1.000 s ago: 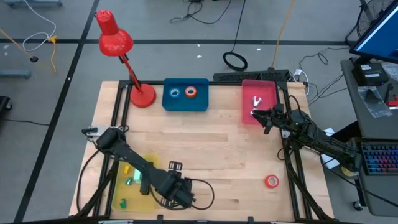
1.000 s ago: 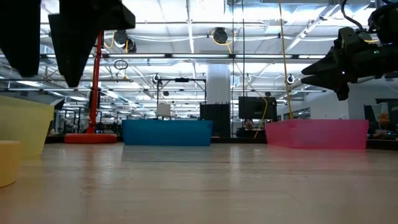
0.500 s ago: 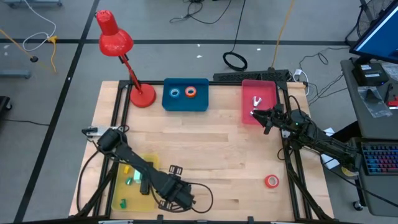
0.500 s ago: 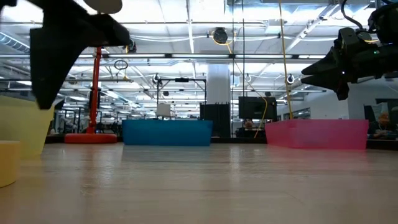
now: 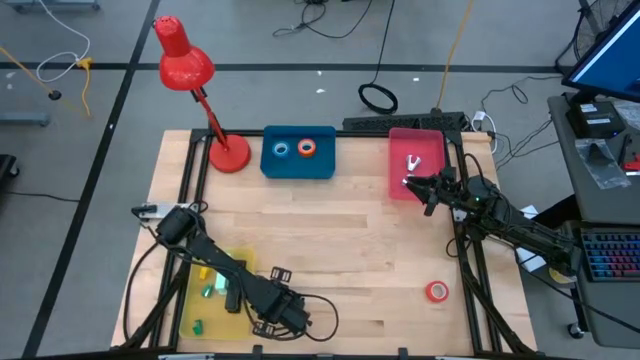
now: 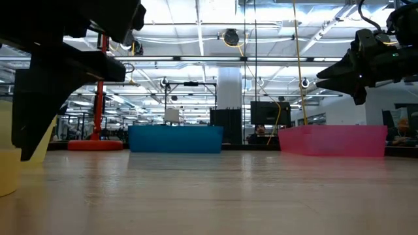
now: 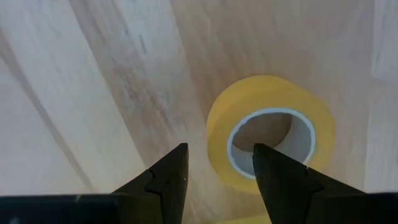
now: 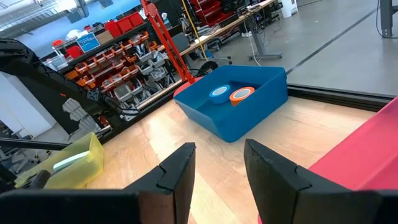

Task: Pick and place Stapler, Stapler remover, tape
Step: Put the yellow tape into the blue bin

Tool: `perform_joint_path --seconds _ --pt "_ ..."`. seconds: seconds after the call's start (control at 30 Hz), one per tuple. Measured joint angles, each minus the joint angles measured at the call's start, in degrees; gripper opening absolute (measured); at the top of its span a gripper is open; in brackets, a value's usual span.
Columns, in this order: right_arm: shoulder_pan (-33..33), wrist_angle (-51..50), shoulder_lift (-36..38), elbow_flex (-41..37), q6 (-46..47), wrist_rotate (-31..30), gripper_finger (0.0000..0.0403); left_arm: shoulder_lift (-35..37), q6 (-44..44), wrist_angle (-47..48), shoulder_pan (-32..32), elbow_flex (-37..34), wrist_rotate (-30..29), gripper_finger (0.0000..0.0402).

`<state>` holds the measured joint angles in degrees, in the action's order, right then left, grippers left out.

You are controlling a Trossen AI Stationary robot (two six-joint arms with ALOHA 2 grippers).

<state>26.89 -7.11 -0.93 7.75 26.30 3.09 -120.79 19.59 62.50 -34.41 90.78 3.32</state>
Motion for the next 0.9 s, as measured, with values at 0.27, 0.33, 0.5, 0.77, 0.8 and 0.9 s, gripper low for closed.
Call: perform_joint_path --seconds 0.27,0.33,0.5,0.77,0.8,0.9 --pt "0.0 0.02 0.0 0.0 0.0 0.0 0.013 0.02 0.04 -5.72 0.84 -3.24 1.63 0.0171" --pt "0.0 0.02 0.0 0.0 0.0 0.0 0.013 0.04 0.07 -6.17 1.24 -3.58 2.18 0.0157" --pt "0.0 0.01 0.0 0.0 0.0 0.0 0.013 0.23 0.74 -6.04 3.45 -3.26 5.78 0.0078" --pt "0.0 0.24 0.0 0.0 0.63 0.13 0.013 7.12 2.23 -5.66 11.2 -3.13 8.24 0.0035" --pt "0.0 0.26 0.02 0.0 0.66 0.15 0.013 8.86 2.24 -5.66 12.52 -3.13 6.8 0.0035" --pt "0.0 0.33 0.02 0.0 0.66 0.15 0.013 14.61 1.38 -4.57 17.1 -3.06 -1.94 0.0035"
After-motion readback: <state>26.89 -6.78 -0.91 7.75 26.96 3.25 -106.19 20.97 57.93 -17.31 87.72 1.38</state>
